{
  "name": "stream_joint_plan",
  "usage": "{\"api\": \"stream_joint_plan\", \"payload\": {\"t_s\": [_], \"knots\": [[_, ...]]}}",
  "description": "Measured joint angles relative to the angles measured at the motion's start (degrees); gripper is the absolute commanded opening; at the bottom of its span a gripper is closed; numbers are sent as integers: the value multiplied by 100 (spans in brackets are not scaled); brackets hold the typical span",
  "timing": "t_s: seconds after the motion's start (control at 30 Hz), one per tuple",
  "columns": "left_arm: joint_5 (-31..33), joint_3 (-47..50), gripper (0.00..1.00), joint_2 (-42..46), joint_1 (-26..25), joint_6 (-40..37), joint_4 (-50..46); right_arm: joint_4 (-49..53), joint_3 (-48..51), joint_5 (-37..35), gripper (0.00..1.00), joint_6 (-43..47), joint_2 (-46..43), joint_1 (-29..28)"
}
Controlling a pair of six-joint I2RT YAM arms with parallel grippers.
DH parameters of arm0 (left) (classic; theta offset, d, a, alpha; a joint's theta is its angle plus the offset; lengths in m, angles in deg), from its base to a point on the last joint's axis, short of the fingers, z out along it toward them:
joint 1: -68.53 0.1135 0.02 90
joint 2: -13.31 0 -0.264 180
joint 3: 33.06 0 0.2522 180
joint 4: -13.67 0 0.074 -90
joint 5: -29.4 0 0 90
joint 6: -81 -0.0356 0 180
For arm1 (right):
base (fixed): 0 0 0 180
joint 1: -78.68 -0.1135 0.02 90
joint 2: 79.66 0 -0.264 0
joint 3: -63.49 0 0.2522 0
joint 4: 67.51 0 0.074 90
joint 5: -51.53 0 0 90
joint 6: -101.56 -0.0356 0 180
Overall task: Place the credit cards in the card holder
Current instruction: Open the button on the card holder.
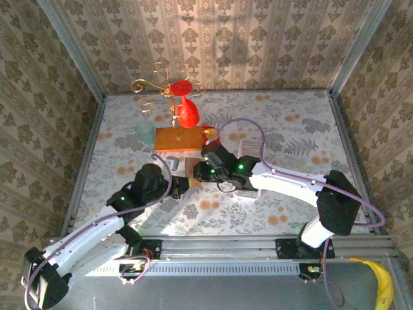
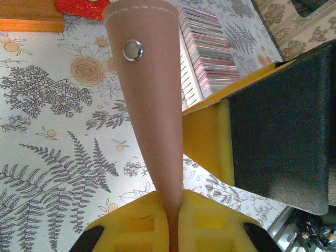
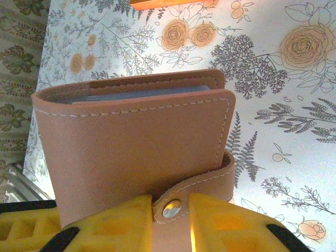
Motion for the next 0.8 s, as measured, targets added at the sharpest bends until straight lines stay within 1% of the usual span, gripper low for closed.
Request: {"api": "stream_joint_plan", "payload": {"t_s": [0.07,0.13,0.2,0.23,0.4,0.5,0.63,0.7,0.73,0.8], "knots": [[-37,-37,0,-37,0,0,-22,2,0,-15,17,0,-2,-7],[-42,-42,0,-48,0,-2,-22,4,2,-22,11,-7,-2,-7],[-44,-42,0,-46,0,-2,-26,37,4,-96,11,-17,-2,-7],[-50,-48,0,-46,0,-2,-15,90,22,-175,12,-22,-2,11],[-153,-55,0,-42,-2,-2,2,326,90,-343,24,-50,0,68],[-195,-55,0,-42,-4,-2,31,323,90,-345,23,-42,0,70],[-216,-52,0,-15,-4,0,33,289,109,-339,25,-44,-2,70],[-219,-48,0,22,-4,20,31,205,177,-339,25,-44,-22,70],[-225,-44,0,35,-4,22,31,160,221,-339,24,-44,-37,70],[-236,-35,0,70,-4,44,31,153,280,-339,19,-44,-61,70]]}}
